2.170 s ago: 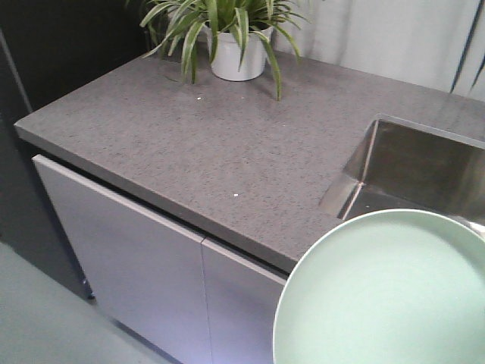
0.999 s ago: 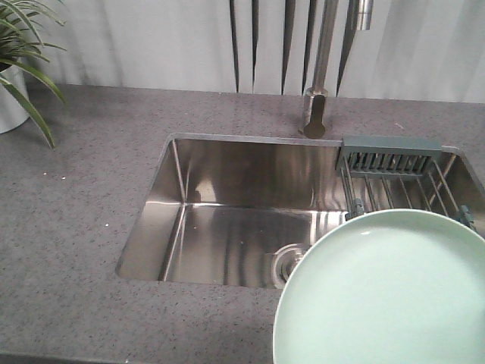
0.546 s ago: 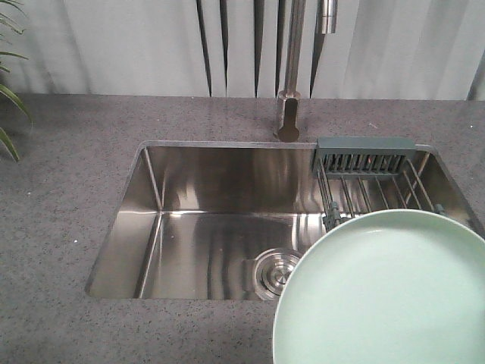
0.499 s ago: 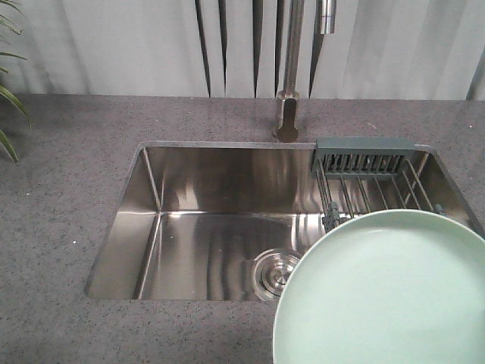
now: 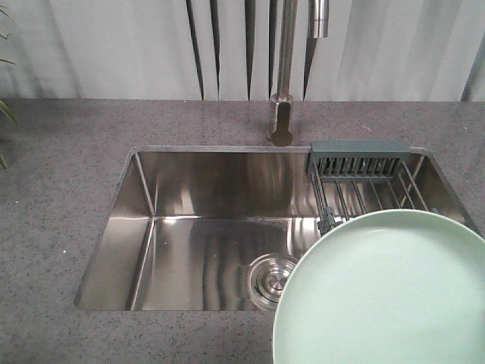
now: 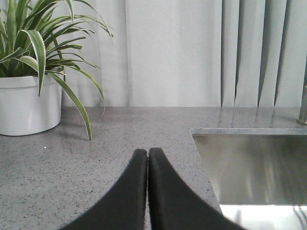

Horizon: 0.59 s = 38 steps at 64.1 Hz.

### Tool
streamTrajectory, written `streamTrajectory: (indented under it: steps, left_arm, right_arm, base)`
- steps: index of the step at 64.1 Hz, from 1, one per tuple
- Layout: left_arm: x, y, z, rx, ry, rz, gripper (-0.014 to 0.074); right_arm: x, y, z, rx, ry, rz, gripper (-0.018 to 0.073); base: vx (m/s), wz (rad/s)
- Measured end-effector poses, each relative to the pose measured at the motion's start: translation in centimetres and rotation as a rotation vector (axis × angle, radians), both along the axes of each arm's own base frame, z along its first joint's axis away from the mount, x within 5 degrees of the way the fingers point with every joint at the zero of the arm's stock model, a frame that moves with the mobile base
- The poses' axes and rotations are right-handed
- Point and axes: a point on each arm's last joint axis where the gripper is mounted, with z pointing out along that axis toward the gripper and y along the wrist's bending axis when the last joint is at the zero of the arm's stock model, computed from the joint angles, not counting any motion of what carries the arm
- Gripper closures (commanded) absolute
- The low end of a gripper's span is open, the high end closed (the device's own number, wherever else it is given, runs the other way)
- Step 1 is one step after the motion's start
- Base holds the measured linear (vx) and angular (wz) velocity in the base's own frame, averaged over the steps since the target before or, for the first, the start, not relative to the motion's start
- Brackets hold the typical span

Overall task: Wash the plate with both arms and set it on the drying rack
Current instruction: 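Hold the plate while driving up to the stainless steel sink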

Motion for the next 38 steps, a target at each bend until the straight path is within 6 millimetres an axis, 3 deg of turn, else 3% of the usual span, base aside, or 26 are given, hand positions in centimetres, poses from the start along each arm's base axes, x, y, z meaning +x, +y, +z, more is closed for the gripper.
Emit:
streamTrajectory:
  steps: [38]
  left_arm:
    - [0.0,0.0,0.0,0.0,0.0,0.0,0.0602]
  right_arm:
    - [0.0,0.0,0.0,0.0,0.0,0.0,0.0561]
  base:
    - [0.04,-0.03]
